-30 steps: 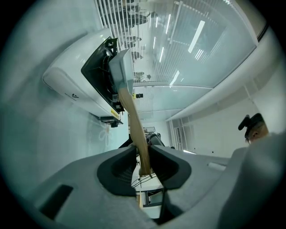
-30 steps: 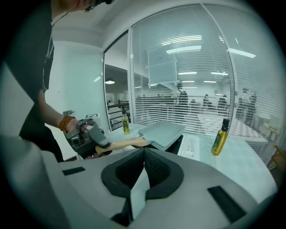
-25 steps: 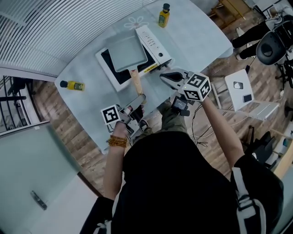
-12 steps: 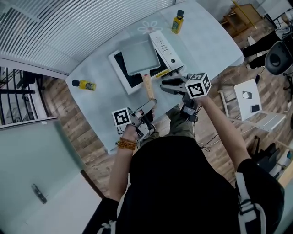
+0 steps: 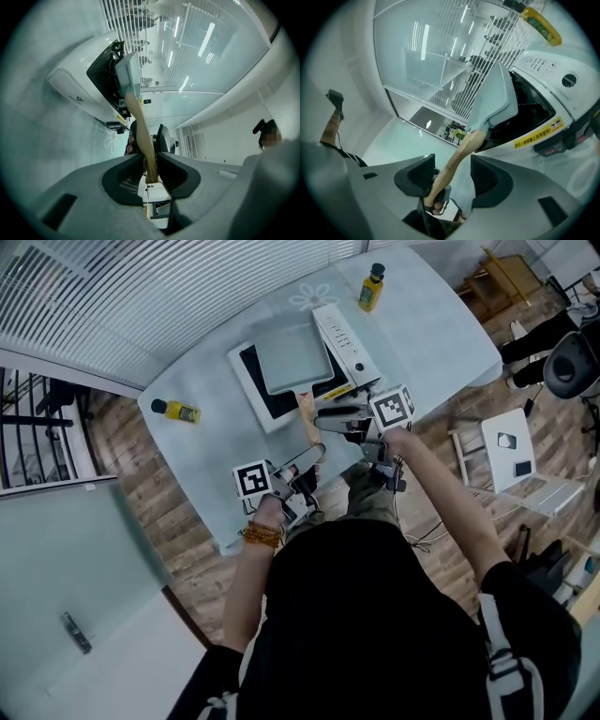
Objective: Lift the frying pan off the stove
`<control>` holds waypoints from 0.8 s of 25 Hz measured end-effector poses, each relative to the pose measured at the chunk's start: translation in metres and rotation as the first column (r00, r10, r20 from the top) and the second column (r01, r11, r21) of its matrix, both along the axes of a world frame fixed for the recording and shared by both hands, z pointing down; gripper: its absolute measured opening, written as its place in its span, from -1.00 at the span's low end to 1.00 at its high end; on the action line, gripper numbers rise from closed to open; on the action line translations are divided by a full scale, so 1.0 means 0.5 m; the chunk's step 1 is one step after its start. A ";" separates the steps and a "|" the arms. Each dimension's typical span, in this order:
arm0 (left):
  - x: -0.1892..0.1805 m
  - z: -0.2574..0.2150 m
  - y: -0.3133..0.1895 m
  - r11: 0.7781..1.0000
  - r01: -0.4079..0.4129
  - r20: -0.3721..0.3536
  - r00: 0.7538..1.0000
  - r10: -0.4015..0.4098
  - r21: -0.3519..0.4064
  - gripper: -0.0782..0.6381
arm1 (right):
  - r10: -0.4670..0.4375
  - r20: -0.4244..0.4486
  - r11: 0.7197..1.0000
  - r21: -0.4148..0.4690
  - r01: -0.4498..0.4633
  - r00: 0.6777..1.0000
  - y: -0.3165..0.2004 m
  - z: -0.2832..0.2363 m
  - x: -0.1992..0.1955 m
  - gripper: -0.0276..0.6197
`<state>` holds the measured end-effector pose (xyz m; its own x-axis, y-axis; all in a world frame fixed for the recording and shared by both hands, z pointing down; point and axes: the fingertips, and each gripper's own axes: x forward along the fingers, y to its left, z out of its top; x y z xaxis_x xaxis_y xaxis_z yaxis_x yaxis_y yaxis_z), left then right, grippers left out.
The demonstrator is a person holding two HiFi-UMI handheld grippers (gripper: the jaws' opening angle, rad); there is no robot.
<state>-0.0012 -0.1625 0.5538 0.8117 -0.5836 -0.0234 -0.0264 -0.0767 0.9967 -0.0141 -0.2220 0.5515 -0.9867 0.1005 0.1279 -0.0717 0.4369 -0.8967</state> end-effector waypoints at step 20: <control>-0.006 0.004 0.004 1.000 -0.001 -0.038 0.999 0.000 -0.013 -0.50 | -0.046 0.019 0.993 -0.104 0.048 0.999 -0.004 0.035 -0.053 -0.29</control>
